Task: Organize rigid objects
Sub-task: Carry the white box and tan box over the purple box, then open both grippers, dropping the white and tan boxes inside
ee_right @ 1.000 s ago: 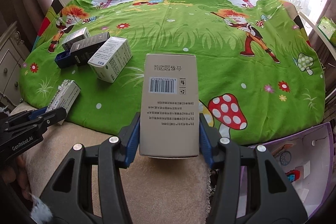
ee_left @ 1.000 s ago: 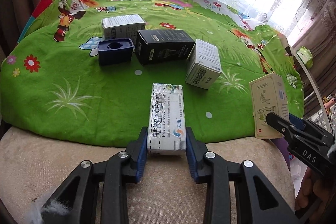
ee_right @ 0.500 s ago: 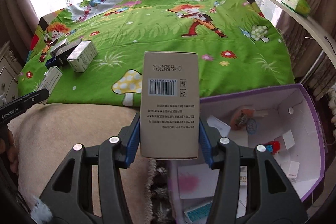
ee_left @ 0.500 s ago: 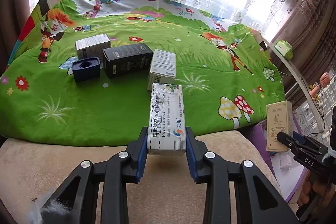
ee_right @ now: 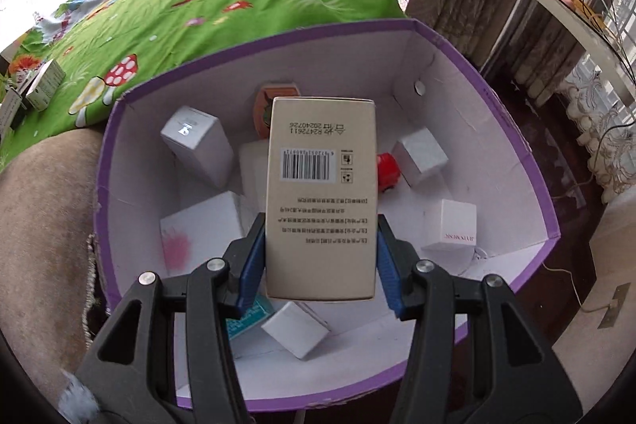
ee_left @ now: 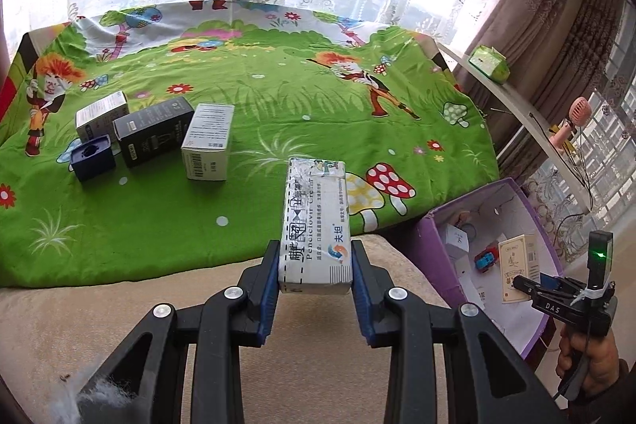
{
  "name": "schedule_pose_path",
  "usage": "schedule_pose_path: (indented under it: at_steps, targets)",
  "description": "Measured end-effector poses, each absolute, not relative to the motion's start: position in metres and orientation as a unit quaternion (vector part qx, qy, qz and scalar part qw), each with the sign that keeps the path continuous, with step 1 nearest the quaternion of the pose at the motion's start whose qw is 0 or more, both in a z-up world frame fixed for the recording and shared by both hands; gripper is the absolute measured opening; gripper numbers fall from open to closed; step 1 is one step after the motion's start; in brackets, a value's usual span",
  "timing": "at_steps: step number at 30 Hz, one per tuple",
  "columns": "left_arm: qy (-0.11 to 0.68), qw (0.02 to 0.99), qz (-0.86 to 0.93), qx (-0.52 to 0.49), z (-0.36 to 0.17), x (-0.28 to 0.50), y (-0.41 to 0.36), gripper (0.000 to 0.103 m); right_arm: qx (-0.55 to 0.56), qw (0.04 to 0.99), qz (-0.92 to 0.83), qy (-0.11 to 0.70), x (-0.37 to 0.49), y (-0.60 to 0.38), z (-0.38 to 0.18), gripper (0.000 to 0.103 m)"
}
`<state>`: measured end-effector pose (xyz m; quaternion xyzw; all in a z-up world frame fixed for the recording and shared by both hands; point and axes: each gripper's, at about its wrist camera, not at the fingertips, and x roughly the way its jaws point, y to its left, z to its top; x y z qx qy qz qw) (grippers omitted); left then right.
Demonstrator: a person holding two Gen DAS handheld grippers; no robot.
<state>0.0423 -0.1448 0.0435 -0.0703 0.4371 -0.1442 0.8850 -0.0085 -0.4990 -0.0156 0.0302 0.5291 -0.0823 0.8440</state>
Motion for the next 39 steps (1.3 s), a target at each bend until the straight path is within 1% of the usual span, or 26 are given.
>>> schedule_pose_path:
  at_steps: [9,14,15,17,26,33,34,35,36,37,38,39]
  targets:
    - [0.438,0.877,-0.192,-0.041,0.050,0.036,-0.186,0.034,0.059,0.825,-0.105,0.553,-0.016,-0.534,-0.040,0.056]
    - [0.441,0.867,-0.231,-0.016,0.051,0.029,-0.217,0.034,0.046,0.824,-0.104,0.555,-0.018,-0.533,-0.041,0.057]
    - [0.442,0.864,-0.240,-0.014,0.050,0.028,-0.223,0.034,0.045,0.823,-0.105,0.556,-0.017,-0.533,-0.041,0.059]
    - [0.445,0.858,-0.255,-0.007,0.049,0.024,-0.234,0.034,0.046,0.822,-0.113,0.556,-0.017,-0.537,-0.039,0.075]
    - [0.462,0.823,-0.330,0.013,0.042,0.013,-0.282,0.034,0.075,0.843,-0.129,0.518,-0.018,-0.552,-0.015,0.076]
    - [0.454,0.814,-0.362,0.016,0.044,0.011,-0.308,0.035,0.090,0.856,-0.132,0.491,-0.013,-0.553,-0.003,0.076]
    - [0.452,0.814,-0.365,0.015,0.045,0.012,-0.311,0.036,0.091,0.857,-0.132,0.490,-0.012,-0.553,-0.002,0.076]
    - [0.454,0.811,-0.369,0.014,0.043,0.013,-0.314,0.039,0.092,0.857,-0.131,0.490,-0.012,-0.553,-0.001,0.076]
    - [0.459,0.809,-0.367,0.015,0.041,0.014,-0.315,0.043,0.093,0.857,-0.129,0.491,-0.011,-0.553,-0.002,0.076]
    - [0.462,0.809,-0.363,0.015,0.039,0.014,-0.314,0.049,0.093,0.856,-0.127,0.492,-0.010,-0.552,-0.002,0.076]
    - [0.464,0.810,-0.359,0.012,0.037,0.015,-0.312,0.052,0.092,0.856,-0.125,0.492,-0.010,-0.551,-0.002,0.076]
    - [0.467,0.809,-0.357,0.005,0.036,0.016,-0.310,0.052,0.092,0.856,-0.124,0.493,-0.010,-0.551,-0.002,0.076]
